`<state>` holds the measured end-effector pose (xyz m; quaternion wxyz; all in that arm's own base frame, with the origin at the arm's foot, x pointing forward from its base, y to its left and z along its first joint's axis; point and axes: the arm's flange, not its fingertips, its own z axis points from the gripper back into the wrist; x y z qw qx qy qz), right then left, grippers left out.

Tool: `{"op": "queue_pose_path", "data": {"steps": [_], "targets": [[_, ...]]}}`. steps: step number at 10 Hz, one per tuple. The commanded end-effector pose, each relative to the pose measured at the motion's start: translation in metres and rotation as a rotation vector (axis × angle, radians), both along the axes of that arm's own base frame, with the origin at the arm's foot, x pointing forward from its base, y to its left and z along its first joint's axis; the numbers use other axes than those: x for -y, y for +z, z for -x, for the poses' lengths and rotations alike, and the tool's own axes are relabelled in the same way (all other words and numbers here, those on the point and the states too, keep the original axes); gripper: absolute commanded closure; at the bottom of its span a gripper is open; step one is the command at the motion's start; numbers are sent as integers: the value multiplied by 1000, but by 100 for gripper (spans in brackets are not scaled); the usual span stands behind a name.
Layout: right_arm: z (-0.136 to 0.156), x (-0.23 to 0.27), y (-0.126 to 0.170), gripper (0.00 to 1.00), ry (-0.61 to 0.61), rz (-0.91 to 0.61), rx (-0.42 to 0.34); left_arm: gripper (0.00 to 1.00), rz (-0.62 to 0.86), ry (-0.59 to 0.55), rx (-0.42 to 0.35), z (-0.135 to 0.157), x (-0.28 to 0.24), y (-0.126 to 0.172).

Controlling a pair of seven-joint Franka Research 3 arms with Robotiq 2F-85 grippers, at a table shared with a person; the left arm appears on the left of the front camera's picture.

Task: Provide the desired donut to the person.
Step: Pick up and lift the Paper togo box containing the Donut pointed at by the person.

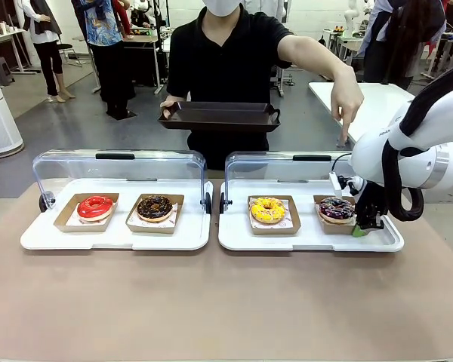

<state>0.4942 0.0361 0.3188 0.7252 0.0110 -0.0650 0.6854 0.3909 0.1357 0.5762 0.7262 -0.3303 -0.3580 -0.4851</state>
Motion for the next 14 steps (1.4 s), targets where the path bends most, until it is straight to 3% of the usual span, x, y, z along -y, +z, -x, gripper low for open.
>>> {"op": "queue_pose_path", "data": {"steps": [1,3,10,13,14], "targets": [[5,-1,2,100,26,1,10,0,10,-3,2,0,-2,2],[25,-15,21,100,30,61,33,0,10,-3,2,0,-2,2],[130,-73,142,100,72,143,32,0,10,-3,2,0,-2,2],[135,-101,234,100,9,175,47,0,10,-3,2,0,-2,2],[130,-107,251,100,-4,177,46,0,10,-3,2,0,-2,2]]}}
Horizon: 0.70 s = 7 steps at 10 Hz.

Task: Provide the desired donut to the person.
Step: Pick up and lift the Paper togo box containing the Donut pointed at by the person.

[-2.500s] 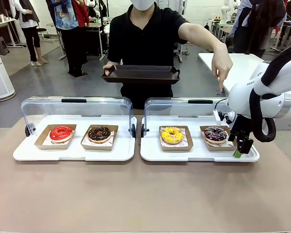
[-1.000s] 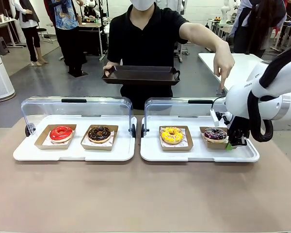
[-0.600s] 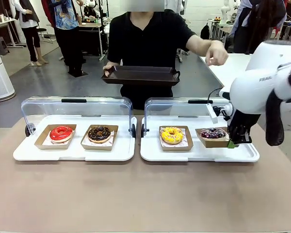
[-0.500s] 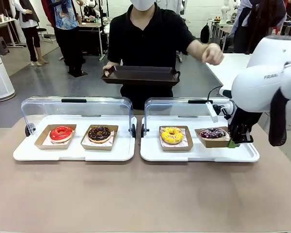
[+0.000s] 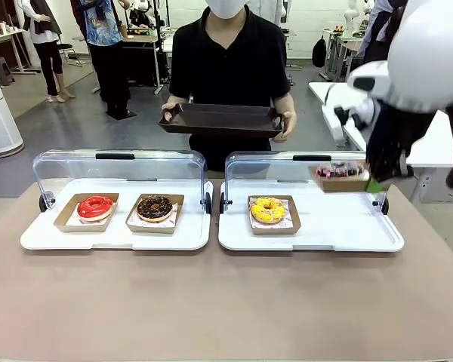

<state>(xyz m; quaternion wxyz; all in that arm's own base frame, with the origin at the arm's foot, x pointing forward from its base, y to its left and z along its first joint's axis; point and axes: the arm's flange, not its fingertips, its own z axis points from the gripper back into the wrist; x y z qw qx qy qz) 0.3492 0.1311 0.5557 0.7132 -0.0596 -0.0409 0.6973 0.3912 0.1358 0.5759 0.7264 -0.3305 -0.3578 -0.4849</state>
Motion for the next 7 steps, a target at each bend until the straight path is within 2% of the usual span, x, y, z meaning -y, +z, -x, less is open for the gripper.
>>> {"op": "queue_pose_path", "data": {"steps": [1,3,4,6,7], "targets": [[-25,-23,35,100,-59,49,-36,0,10,-3,3,1,-2,2],[-49,-35,56,100,-92,74,-98,0,10,-3,3,1,-2,2],[-58,-40,61,100,-101,61,-102,0,10,-3,3,1,-2,2],[-73,-43,63,100,-97,33,-116,0,10,-3,3,1,-2,2],[-75,-39,56,100,-44,13,-128,0,10,-3,3,1,-2,2]]}}
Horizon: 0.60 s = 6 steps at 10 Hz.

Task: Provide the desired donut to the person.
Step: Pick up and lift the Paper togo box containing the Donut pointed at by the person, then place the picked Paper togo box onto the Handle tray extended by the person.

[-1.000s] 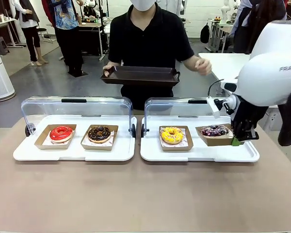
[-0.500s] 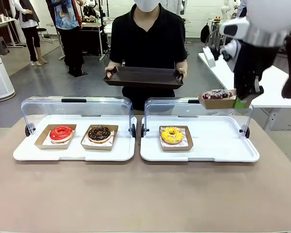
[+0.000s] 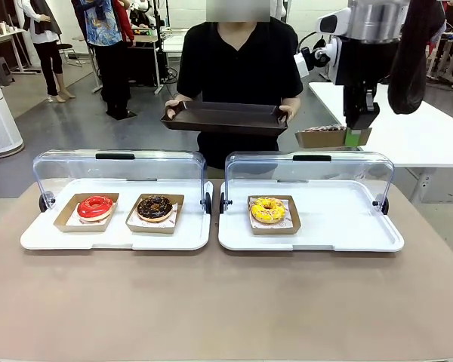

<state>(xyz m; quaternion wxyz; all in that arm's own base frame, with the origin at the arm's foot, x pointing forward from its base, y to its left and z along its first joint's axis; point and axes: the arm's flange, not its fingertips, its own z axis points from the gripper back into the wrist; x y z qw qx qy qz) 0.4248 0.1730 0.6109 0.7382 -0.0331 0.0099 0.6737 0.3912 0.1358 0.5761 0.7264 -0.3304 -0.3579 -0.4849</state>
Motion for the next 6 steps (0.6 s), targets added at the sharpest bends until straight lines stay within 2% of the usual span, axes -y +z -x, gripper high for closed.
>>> {"op": "queue_pose_path", "data": {"steps": [1,6], "targets": [[5,2,2,100,-7,5,8,0,10,-3,3,1,-2,2],[5,2,2,100,-7,5,8,0,10,-3,3,1,-2,2]]}}
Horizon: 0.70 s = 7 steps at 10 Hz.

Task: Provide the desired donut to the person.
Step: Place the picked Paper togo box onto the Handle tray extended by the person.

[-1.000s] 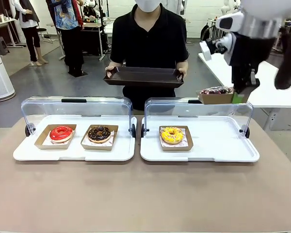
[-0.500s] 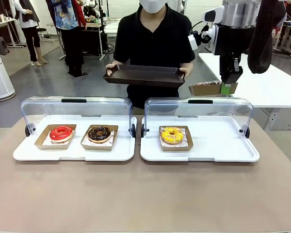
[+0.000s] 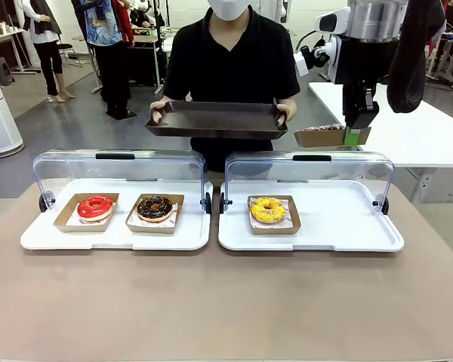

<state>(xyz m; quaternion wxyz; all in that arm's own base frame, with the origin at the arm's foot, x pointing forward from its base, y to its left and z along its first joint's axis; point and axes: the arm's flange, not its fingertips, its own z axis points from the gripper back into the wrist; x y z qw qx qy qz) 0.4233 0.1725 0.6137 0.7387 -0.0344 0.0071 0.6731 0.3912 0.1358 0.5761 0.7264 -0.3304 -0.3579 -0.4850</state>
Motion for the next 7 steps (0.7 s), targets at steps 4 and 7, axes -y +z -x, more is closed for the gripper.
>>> {"op": "queue_pose_path", "data": {"steps": [4,7], "targets": [[4,2,-1,100,-6,7,2,0,10,-3,3,1,-2,2],[4,2,-1,100,-6,7,2,0,10,-3,3,1,-2,2]]}}
